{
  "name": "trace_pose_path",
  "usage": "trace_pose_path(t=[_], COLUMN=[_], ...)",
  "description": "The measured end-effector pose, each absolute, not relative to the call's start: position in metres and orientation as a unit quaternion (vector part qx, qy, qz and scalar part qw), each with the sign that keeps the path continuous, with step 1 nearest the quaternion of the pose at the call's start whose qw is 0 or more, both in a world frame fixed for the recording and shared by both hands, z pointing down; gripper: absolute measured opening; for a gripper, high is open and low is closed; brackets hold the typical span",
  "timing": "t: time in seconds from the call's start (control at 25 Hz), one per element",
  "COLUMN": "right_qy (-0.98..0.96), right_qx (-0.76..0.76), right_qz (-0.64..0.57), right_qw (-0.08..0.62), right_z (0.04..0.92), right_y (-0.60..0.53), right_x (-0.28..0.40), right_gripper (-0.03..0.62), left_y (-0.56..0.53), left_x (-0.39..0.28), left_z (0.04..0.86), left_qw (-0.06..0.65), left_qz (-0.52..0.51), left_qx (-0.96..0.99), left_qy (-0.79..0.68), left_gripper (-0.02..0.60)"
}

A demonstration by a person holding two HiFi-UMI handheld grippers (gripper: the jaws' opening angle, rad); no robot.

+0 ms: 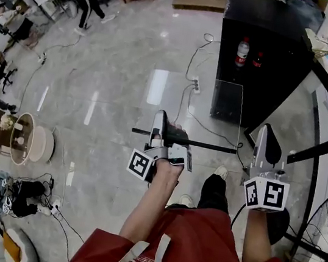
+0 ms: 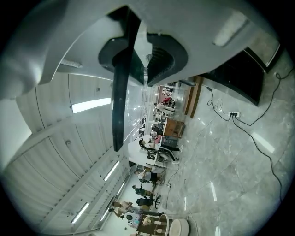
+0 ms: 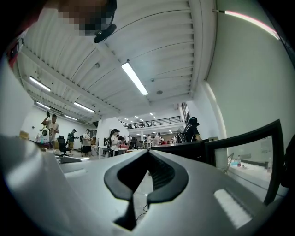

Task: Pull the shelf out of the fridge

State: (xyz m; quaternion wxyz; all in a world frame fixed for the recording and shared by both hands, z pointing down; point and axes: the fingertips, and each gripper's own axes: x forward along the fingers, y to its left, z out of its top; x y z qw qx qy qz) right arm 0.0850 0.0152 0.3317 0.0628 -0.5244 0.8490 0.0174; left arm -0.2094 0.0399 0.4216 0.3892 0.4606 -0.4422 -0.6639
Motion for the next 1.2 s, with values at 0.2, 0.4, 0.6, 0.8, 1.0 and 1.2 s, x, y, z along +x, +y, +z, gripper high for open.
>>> trace_pose_path(t=[0.2,0.4,0.6,0.8,1.0,1.2], right_qy=[0.852,0.856,0.863,0.868,0.871,0.875], right_qx=[-0.519,-0.512,-0.499,-0.490,-0.484,-0.479], right_qz=[0.022,0.029,0.039,0.040,0.041,0.047], right_qw=[0.065,0.069,0.071,0.068,0.067,0.062], right_z=[0.321,0.312,0.303,0.303,0.303,0.299], right_y=[0.026,0.035,0.038,0.040,0.040,0.041], right_x=[0.073,0.048,0.028,0.012,0.005,0.000], right_gripper=[-0.002,-0.002,-0.002,-0.002,-0.002,-0.002], left_y=[0.079,0.115,0.128,0.128,0.128,0.130], left_x=[-0.242,-0.269,-0.276,-0.276,-0.275,-0.276], left_z=[0.396,0.375,0.363,0.364,0.364,0.360], left_qw=[0.368,0.350,0.336,0.340,0.340,0.339], left_qz=[-0.677,-0.686,-0.681,-0.689,-0.688,-0.692], left_qx=[0.454,0.445,0.447,0.444,0.449,0.449], left_qy=[-0.447,-0.457,-0.473,-0.460,-0.458,-0.453], left_gripper=[0.031,0.031,0.032,0.032,0.032,0.032])
